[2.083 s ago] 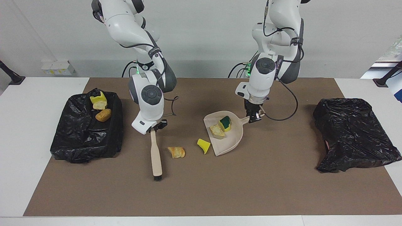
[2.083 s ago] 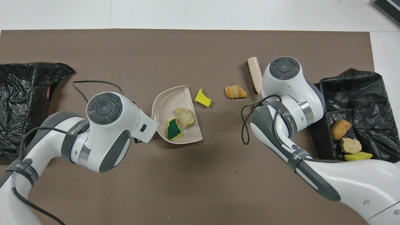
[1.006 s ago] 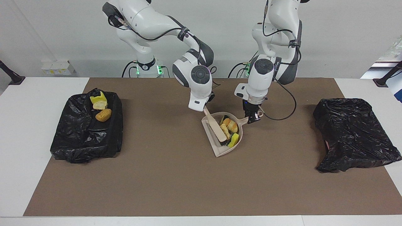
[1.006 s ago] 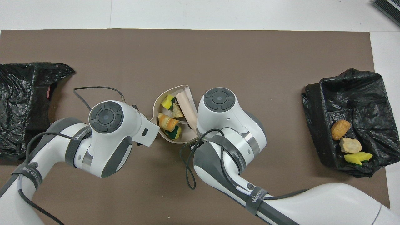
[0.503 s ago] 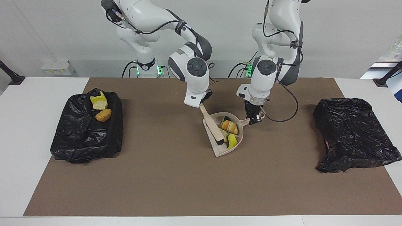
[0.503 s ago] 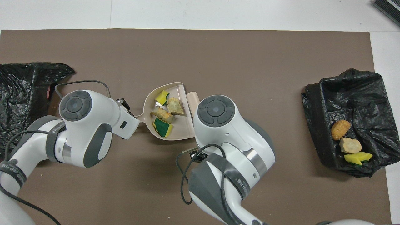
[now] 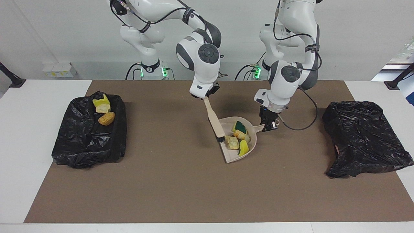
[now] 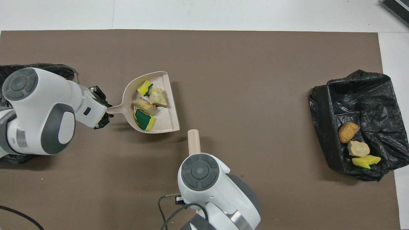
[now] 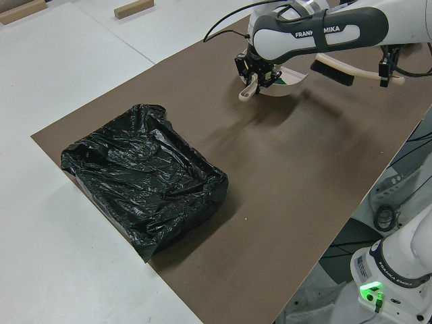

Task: Sweep and dump trash in bin
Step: 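Carry the dustpan to the nearby bag while the right gripper lowers the brush, then tip the dustpan into the bag with the left gripper while the right gripper releases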

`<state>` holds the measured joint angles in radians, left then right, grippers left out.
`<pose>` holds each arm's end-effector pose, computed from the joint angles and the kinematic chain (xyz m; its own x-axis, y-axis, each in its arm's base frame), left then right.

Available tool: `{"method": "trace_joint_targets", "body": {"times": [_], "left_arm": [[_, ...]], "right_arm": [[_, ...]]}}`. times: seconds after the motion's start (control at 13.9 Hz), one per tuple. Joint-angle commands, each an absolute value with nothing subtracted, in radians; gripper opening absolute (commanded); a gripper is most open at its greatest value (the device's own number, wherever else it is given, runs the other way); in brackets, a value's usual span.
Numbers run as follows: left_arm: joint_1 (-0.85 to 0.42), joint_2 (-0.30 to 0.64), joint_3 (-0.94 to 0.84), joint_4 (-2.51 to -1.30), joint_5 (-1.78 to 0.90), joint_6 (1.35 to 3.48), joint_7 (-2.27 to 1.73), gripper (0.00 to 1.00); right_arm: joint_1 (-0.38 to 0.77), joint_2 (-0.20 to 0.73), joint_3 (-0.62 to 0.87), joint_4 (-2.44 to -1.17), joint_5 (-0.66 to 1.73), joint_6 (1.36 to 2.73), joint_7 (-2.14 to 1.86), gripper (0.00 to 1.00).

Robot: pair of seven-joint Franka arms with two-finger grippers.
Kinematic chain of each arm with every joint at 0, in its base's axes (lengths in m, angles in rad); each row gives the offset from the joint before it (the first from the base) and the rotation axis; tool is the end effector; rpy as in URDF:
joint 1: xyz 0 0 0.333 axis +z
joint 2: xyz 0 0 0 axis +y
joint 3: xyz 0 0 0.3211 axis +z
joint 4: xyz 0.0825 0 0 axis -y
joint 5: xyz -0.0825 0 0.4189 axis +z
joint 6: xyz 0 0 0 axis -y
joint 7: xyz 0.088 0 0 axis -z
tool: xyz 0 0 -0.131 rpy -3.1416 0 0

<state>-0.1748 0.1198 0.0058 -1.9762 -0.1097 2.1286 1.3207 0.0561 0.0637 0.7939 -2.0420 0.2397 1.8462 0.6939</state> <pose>0.6065 -0.1107 0.3756 0.1363 -0.9858 0.0985 -0.9905 -0.1375 -0.0057 0.3515 0.4334 0.3706 0.9340 0.0688 -0.3505 0.0607 -0.9976 -0.0341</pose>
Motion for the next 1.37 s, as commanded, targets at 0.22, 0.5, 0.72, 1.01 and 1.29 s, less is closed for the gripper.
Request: {"method": "trace_joint_targets", "body": {"times": [0.22,0.5,0.72,1.01,1.29], "left_arm": [[-0.010,0.133,-0.002,-1.816,-0.132,1.942,1.515,0.00],[0.138,0.132,-0.002,-1.798,-0.130,1.931,1.771,0.00],[0.239,0.133,-0.002,-1.789,-0.127,1.933,1.909,0.00],[0.391,0.153,0.005,-1.731,-0.091,1.918,2.034,0.00],[0.463,0.242,0.008,-1.548,0.040,1.844,2.039,0.00]], "right_arm": [[0.164,-0.032,0.795,-2.246,0.293,2.020,0.804,0.00],[0.178,-0.018,0.795,-2.302,0.293,2.118,0.807,0.00],[0.178,0.027,0.795,-2.304,0.293,2.126,0.775,0.00],[0.178,0.041,0.793,-2.299,0.291,2.145,0.750,0.24],[0.144,0.060,0.782,-2.246,0.281,2.146,0.758,0.72]]}}
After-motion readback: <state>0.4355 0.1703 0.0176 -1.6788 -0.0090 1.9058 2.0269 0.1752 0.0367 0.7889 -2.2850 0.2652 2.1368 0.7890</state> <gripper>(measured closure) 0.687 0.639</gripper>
